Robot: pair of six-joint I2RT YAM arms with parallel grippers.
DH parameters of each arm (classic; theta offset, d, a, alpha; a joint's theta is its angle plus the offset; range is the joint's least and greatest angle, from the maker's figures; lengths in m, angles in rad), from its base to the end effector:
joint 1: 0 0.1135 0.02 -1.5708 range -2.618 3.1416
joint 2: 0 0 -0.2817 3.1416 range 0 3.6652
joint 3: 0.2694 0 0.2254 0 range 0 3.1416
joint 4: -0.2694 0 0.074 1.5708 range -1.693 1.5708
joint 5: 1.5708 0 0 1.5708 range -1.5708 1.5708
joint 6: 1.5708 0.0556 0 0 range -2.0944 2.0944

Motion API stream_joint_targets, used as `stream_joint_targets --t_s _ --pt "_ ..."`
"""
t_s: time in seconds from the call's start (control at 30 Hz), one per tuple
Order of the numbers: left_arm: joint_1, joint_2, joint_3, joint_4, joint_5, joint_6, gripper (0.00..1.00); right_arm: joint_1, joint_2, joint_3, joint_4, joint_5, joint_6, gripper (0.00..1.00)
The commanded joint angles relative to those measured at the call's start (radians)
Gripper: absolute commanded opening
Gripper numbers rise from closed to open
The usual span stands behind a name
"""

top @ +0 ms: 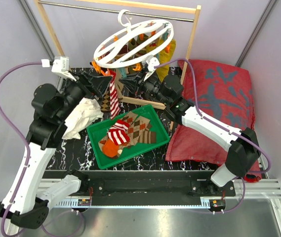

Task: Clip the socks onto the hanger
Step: Open the clamp at the hanger.

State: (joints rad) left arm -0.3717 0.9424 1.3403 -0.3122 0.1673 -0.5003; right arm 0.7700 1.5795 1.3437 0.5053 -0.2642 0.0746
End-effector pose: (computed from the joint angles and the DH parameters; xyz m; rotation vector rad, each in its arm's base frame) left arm 0.1455 -0.0667 0.4919 0.0413 1.5417 -0.8235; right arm 0.2561 0.2685 0.4368 -0.6787 1.1840 0.8868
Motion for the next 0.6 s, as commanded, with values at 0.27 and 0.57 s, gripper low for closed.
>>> stream_joint_targets --t_s 0.27,0.57 --pt "0.001 0.067 -0.072 0.229 0.113 -0.063 0.74 0.005 -0.013 0.0 0.01 -0.133 0.103 0.0" --pt "-0.003 0.153 -0.033 0.242 0.052 -0.11 0.69 0.015 0.0 -0.006 -0.002 -0.145 0.099 0.0"
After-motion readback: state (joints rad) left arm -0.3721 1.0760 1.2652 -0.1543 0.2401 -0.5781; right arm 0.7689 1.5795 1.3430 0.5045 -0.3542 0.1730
